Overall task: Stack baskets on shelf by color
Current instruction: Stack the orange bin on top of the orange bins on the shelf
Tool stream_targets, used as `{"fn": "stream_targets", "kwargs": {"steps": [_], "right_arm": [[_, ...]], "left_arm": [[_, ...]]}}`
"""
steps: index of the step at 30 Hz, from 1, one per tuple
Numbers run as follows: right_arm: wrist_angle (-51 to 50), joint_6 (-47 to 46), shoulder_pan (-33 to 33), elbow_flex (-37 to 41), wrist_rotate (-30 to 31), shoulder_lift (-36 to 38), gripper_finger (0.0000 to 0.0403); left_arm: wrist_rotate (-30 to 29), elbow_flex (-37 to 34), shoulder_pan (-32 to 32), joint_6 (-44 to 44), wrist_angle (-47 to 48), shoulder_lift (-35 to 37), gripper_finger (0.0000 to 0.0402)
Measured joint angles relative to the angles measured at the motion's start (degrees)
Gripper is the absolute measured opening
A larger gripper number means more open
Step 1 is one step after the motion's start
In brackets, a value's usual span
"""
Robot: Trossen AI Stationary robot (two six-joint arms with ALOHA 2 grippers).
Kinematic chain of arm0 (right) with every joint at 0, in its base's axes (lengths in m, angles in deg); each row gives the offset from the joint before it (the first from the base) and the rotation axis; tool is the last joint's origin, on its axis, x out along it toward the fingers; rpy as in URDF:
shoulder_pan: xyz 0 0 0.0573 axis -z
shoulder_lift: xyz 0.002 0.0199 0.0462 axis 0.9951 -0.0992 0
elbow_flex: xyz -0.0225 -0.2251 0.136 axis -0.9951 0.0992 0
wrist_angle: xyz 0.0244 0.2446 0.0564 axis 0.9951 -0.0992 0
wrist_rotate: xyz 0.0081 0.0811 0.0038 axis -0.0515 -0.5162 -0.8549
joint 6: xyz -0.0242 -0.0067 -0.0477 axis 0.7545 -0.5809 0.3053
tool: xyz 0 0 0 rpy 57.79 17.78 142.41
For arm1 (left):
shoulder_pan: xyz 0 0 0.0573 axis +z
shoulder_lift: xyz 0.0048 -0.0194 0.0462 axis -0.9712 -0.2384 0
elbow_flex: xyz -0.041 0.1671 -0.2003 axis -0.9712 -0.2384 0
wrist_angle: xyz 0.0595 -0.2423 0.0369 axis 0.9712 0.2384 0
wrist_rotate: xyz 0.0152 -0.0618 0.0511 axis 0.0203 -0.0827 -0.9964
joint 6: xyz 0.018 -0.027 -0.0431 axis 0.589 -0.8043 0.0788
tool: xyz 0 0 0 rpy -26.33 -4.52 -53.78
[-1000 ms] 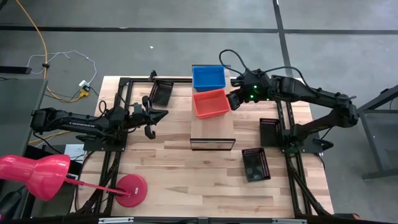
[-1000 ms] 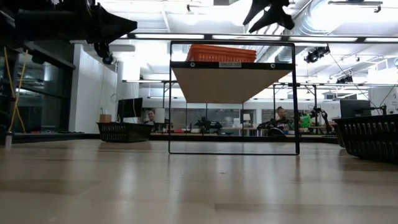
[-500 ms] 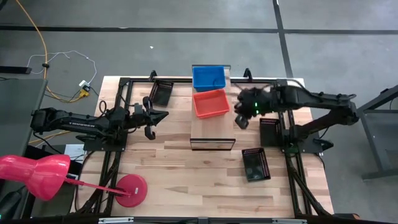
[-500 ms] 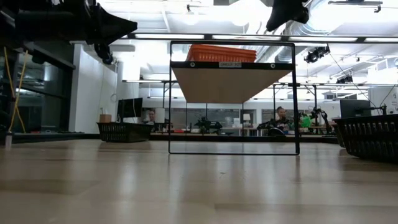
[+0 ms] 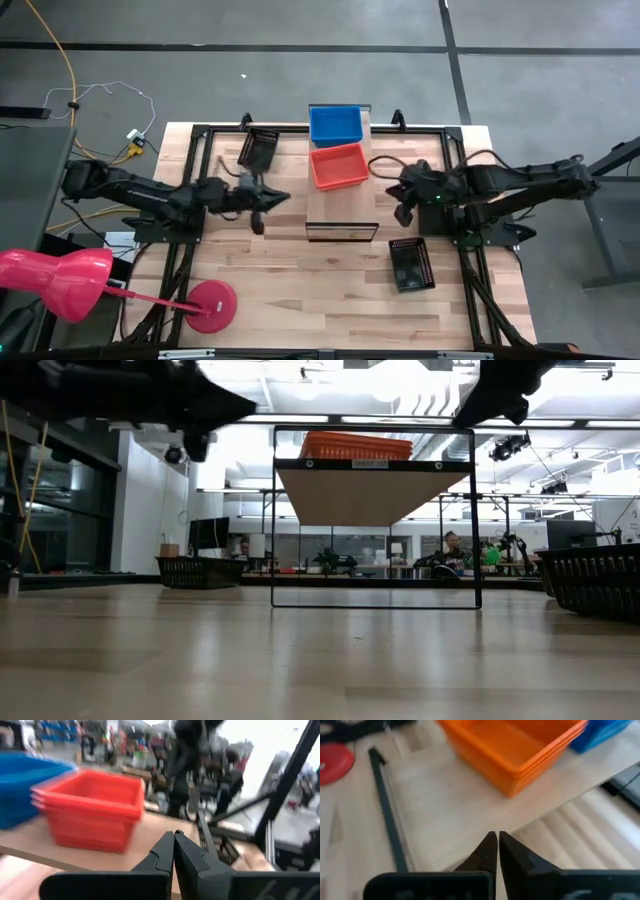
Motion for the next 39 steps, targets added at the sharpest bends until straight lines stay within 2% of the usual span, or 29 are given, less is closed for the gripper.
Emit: {"fn": "stream_targets", "kwargs": {"steps": [3,6,11,15,22,39], "right_arm": [[1.0,0.0,0.0,2.0,3.1,3.0,0.0001],[1.7,-0.3,0.0,2.7,6.4,4.5,0.0002],[3.6,0.7,0.0,2.9,7.1,4.6,0.0001],[4.2,2.2,0.0,2.9,6.9,4.4,0.0000],[4.2,3.8,0.0,2.9,7.0,4.3,0.0000],[4.4,3.4,0.0,2.9,7.0,4.3,0.0000]], "left_arm": [[0.1,4.4,-1.3,-2.1,0.2,-7.8,0.0000],[-0.2,8.1,-2.0,-8.2,-0.1,-13.9,0.0000],[-4.5,11.6,-1.7,-15.0,-4.1,-19.7,0.0000],[-8.3,12.7,-0.4,-19.5,-5.6,-21.6,0.0000],[-5.0,13.4,-0.2,-22.9,-5.3,-24.4,0.0000],[-6.3,14.8,6.3,-25.0,-4.8,-26.5,0.0000]]}}
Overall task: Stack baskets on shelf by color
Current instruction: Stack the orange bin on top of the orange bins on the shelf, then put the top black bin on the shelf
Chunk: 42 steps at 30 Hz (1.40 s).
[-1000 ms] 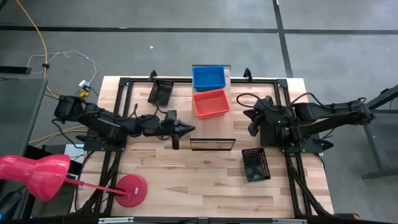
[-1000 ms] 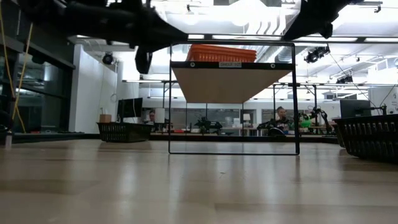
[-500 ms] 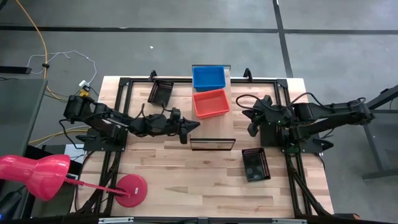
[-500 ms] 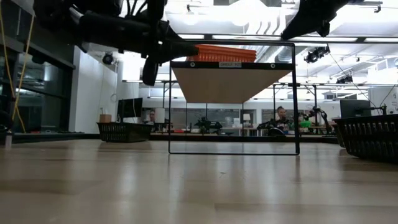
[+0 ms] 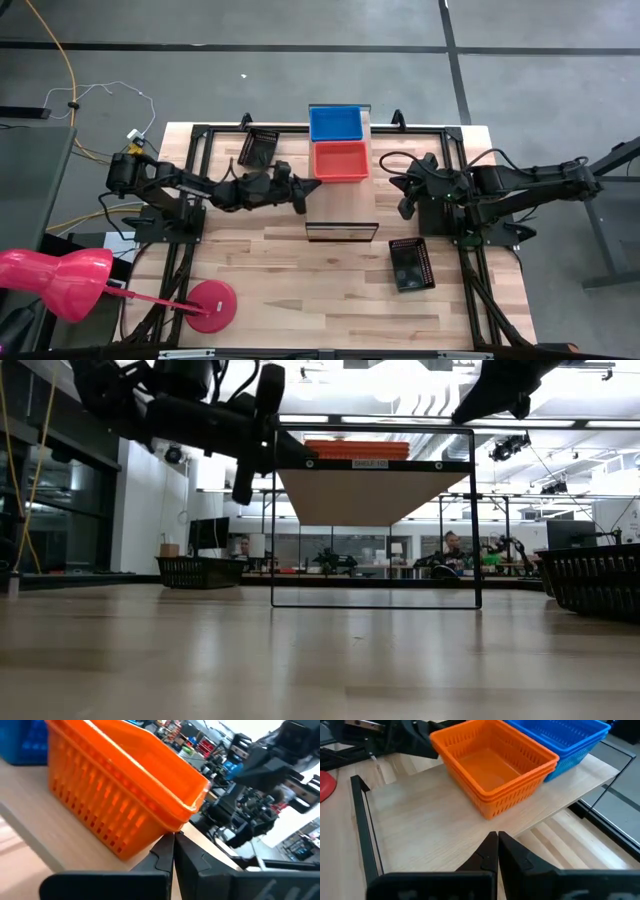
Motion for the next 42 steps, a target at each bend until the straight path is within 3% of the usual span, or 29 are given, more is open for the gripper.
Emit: {"fn": "stream_targets", "kwargs": {"steps": [4,11,14,21,27,31,36,42], "right_arm": [[-0.1,-0.8,0.0,0.0,-1.8,0.0,0.0000],[-1.0,-0.4,0.0,0.0,-4.7,0.0,0.0000],[-1.0,-0.9,0.0,0.0,-5.7,0.0,0.0000],[-1.2,-1.7,0.0,0.0,-6.5,0.0,0.0000],[-1.1,-0.6,0.0,0.0,-6.6,0.0,0.0000],[-1.0,0.3,0.0,0.0,-6.6,0.0,0.0000],[-0.8,1.5,0.0,0.0,-6.6,0.0,0.0000],[-0.8,1.7,0.0,0.0,-6.4,0.0,0.0000]], "left_arm": [[-0.1,0.0,1.3,1.1,0.5,0.0,0.0000],[7.7,0.0,2.4,5.3,11.5,6.3,0.0000],[7.0,-0.4,1.6,10.0,17.1,12.8,0.0000],[6.0,-10.5,0.2,17.6,16.0,33.6,0.0000],[-0.2,-18.9,0.2,24.4,23.2,46.1,0.0000],[-3.3,-18.3,0.4,26.5,36.3,46.8,0.0001],[-10.8,-10.9,3.7,26.6,56.5,42.7,0.0020],[-10.4,-2.5,9.7,27.5,73.5,34.5,0.0071]]}}
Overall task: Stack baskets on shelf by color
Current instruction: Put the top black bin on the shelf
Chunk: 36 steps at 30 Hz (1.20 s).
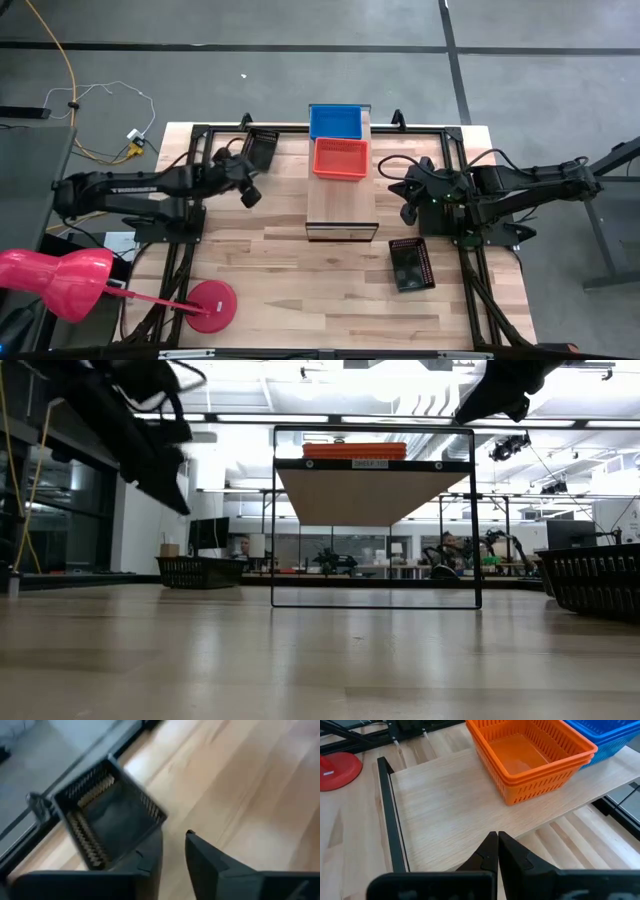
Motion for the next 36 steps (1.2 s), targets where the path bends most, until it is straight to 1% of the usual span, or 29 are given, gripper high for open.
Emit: {"fn": "stream_targets", "kwargs": {"steps": [3,5,8,11,13,16,19,24,30,33,36], "right_arm": [[0.0,0.0,0.0,0.0,-0.3,0.0,0.0000],[0.0,0.2,0.0,0.0,-0.3,0.0,0.0000],[0.0,1.3,0.0,0.0,-0.3,0.0,0.0000],[0.0,1.5,0.0,0.0,-0.1,0.0,0.0000],[0.0,1.5,0.0,0.0,0.2,0.0,0.0000],[0.0,1.5,0.0,0.0,0.2,0.0,0.0000],[0.0,1.5,0.0,0.0,0.2,0.0,0.0000],[0.0,1.4,0.0,0.0,0.7,0.0,0.0000],[0.0,1.3,0.0,0.0,1.3,0.0,0.0000],[0.0,1.1,0.0,0.0,1.3,0.0,0.0000],[0.0,1.1,0.0,0.0,1.3,0.0,0.0000]], "left_arm": [[0.5,2.0,1.7,3.1,2.4,-4.7,0.0103],[-0.1,2.5,2.4,7.9,2.6,-8.1,0.0125],[-3.4,2.7,2.6,19.1,0.9,-13.2,0.0154],[-7.9,2.7,2.9,27.8,0.4,-18.1,0.0176],[-10.5,2.7,3.8,31.8,0.1,-20.9,0.0186],[-11.3,2.7,5.5,35.2,-1.3,-24.6,0.0194],[-12.4,2.7,7.3,37.4,-6.1,-27.6,0.0195],[-12.4,2.7,10.1,41.1,-14.3,-31.7,0.0192],[-12.5,2.7,11.5,43.7,-15.5,-35.7,0.0185],[-14.5,2.7,11.6,44.2,-16.0,-36.6,0.0161],[-15.1,2.7,11.5,44.6,-16.9,-36.6,0.0111]]}}
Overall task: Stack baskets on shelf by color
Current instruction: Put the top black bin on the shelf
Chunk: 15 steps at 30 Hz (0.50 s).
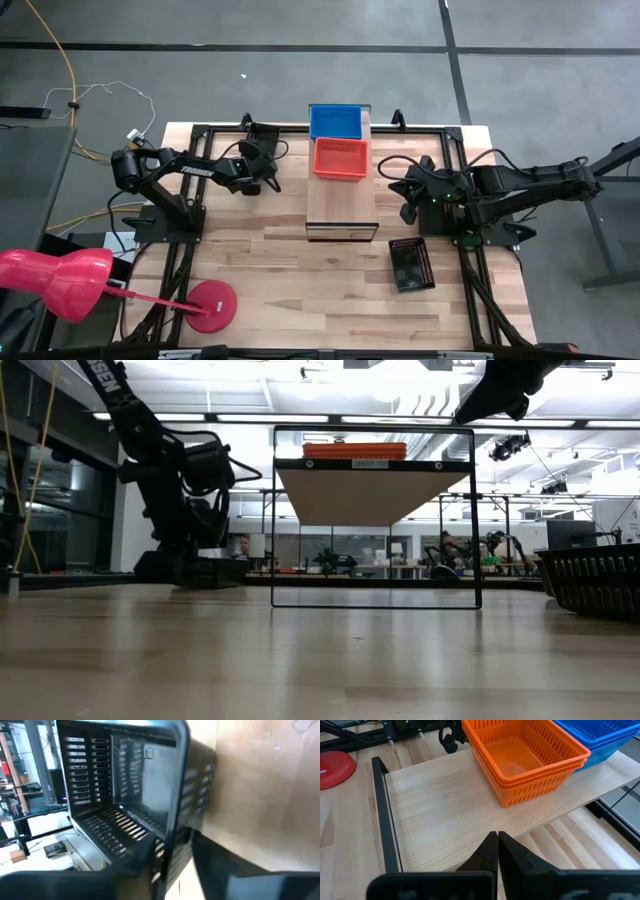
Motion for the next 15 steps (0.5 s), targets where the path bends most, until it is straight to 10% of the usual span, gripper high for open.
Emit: {"fn": "stream_targets", "kwargs": {"steps": [4,15], "right_arm": [[0.0,0.0,0.0,0.0,0.0,0.0,0.0000],[0.1,0.3,0.0,0.0,0.1,0.0,0.0000]], "left_arm": [[-1.6,0.1,-2.2,-1.3,3.5,1.4,0.0018],[-11.6,10.0,-18.5,-17.5,32.4,17.3,0.0001]]}}
